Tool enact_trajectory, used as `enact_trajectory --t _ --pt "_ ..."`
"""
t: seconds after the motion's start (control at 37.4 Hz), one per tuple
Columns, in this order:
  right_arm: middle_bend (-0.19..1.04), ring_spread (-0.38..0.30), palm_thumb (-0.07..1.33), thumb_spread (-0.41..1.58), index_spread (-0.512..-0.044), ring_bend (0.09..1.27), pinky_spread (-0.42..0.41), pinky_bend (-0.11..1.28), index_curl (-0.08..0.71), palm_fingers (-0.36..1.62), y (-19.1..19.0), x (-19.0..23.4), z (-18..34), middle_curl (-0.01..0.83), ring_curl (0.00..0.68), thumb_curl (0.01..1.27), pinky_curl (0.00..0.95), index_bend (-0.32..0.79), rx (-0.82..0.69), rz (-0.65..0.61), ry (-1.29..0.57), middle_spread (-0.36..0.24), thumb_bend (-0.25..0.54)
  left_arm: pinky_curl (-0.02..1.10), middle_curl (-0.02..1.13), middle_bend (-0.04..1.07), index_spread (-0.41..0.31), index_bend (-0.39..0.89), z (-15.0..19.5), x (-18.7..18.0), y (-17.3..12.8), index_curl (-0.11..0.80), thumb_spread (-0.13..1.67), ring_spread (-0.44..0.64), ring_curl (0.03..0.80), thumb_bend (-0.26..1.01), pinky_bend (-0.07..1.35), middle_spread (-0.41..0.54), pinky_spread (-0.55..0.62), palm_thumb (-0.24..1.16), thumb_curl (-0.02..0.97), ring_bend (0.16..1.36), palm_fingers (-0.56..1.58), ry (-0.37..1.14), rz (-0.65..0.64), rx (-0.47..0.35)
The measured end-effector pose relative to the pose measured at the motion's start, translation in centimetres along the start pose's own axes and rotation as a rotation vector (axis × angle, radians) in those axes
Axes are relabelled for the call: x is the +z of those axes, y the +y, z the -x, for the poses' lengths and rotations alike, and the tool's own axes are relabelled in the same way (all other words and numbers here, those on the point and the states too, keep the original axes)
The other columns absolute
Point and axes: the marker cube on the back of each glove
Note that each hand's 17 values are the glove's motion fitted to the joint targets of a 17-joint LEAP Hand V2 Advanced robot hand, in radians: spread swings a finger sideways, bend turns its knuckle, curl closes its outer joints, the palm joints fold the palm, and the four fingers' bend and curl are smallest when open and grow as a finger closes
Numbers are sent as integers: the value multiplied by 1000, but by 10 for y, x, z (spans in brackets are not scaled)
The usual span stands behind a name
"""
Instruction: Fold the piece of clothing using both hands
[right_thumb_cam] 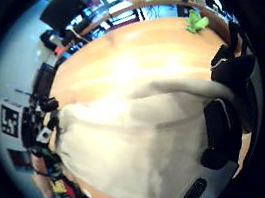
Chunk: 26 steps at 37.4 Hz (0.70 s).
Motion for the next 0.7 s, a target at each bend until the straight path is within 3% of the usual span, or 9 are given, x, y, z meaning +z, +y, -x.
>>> enact_trajectory --t 0.16,0.27,0.32,0.4,0.48,0.7 --pt "306 -239 1125 1212 -278 630 -285 589 381 1135 -12 -26 -10 495 482 290 461 80 -13 -172 63 -183 -7 447 428 136 -146 89 2 -13 11 186 1392 -265 423 -18 467 -219 -272 613 372 547 789 -16 3 34" --pt "275 -238 1111 1223 -285 626 -283 597 355 1124 -14 -37 -19 485 478 284 458 81 -44 -184 61 -186 -13 442 400 134 -143 95 2 -36 14 192 1412 -246 412 -18 477 -206 -263 577 354 545 776 -9 -140 60" --pt "266 -238 1088 1230 -286 621 -282 598 345 1125 -27 -22 -26 481 476 277 456 84 -64 -149 58 -185 -21 438 392 135 -141 96 0 -47 15 195 1420 -241 409 -15 481 -202 -260 566 349 547 769 -1 -211 90" --pt "259 -238 1020 1237 -287 617 -282 597 329 1129 -36 -12 -37 478 474 258 453 83 -105 -110 65 -186 -40 439 377 117 -138 104 -8 -40 11 201 1429 -231 407 -12 496 -192 -258 553 341 553 748 23 -191 146" --pt "240 -239 919 1243 -294 598 -285 584 319 1098 -15 -26 -42 471 465 232 447 94 -144 -42 91 -185 -62 446 353 76 -136 113 -20 -18 -6 208 1436 -209 412 -9 531 -166 -246 546 335 564 678 68 -165 197" --pt "153 -219 731 1238 -325 539 -261 632 273 911 33 -17 -54 434 449 190 450 48 -181 150 96 -202 -61 429 303 100 -144 178 -41 -7 31 255 1463 -173 393 4 532 -133 -214 556 328 550 664 46 -133 268"
